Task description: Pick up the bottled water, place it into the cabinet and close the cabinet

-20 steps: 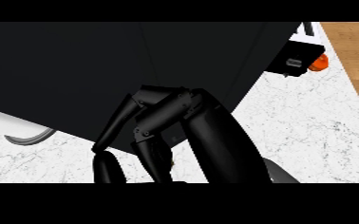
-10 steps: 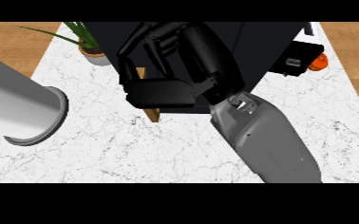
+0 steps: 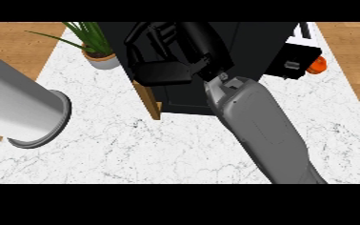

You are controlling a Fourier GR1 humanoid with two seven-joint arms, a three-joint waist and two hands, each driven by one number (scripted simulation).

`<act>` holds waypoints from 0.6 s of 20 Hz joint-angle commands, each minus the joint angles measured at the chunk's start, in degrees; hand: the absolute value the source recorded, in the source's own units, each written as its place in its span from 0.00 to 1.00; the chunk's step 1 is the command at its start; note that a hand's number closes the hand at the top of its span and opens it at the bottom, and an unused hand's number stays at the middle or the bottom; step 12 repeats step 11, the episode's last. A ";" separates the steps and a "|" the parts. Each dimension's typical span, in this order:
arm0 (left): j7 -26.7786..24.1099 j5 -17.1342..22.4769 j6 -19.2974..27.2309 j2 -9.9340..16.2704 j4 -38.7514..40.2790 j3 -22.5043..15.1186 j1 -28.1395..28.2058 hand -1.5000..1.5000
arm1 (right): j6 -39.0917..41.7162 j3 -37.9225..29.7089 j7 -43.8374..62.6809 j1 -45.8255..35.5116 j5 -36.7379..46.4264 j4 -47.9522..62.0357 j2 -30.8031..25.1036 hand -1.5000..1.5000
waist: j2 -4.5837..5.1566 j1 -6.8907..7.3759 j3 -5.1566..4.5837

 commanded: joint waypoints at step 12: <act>3.82 1.35 2.36 0.72 -2.51 -0.53 -4.26 1.00 | -0.12 -4.56 -6.12 -2.91 0.60 16.73 -3.03 1.00 | 3.38 0.96 -0.42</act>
